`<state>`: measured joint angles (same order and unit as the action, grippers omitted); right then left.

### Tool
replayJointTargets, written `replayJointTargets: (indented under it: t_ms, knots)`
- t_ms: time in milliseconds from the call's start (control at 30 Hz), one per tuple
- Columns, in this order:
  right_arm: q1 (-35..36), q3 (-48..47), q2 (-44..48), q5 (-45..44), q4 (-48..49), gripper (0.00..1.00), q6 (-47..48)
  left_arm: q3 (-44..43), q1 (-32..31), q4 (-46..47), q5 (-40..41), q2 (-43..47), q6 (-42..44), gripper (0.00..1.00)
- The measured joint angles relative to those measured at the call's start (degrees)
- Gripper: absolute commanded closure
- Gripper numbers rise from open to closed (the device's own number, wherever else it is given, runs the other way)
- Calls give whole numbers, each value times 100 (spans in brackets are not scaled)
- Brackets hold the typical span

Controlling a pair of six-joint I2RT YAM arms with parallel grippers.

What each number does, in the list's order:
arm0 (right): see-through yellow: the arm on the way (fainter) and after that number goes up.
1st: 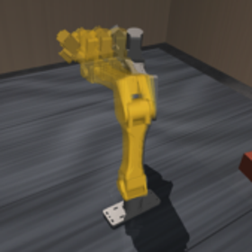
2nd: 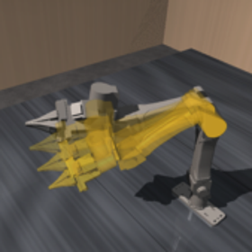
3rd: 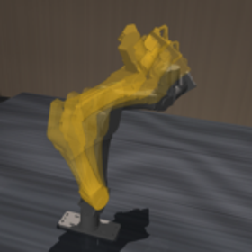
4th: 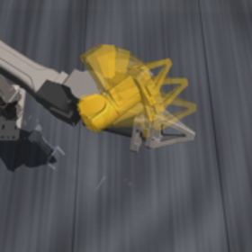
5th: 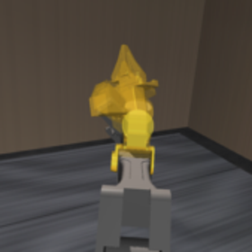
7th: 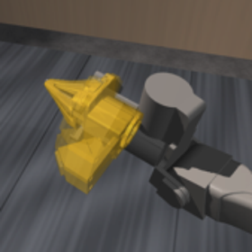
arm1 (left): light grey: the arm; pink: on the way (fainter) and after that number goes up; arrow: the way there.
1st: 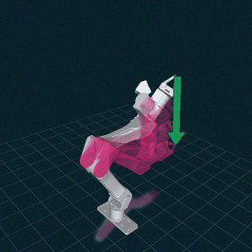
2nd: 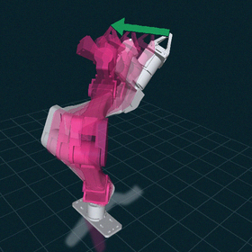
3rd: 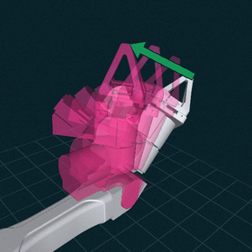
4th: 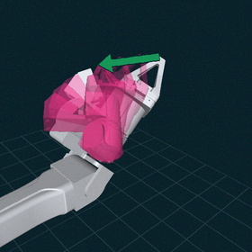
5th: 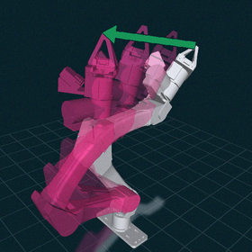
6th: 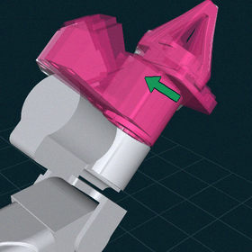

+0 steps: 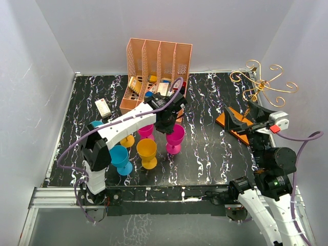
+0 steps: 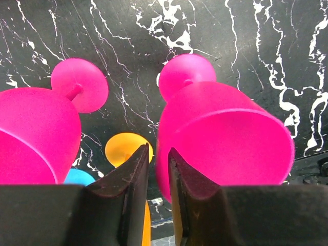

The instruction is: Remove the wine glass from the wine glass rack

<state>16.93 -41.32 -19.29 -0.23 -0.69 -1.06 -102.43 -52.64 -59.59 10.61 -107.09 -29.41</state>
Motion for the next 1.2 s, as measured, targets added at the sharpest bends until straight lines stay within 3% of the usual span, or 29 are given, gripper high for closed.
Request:
replayJointTargets:
  t_ms: [67,300,467,933,1200]
  knots:
    - [2,0,0,17,13,5,13,0,4,-17,20,-48,13,73]
    - [33,-11,-251,20,61,5,63,-109,37,46,114,-22,55,44]
    - [33,-144,-763,22,28,5,81,-109,151,404,116,232,133,32]
    - [61,-1735,-2079,-31,-496,2,63,-114,566,2118,501,1779,697,14]
    - [758,-2382,-2479,-706,-857,2,155,496,568,3692,883,3292,1137,13]
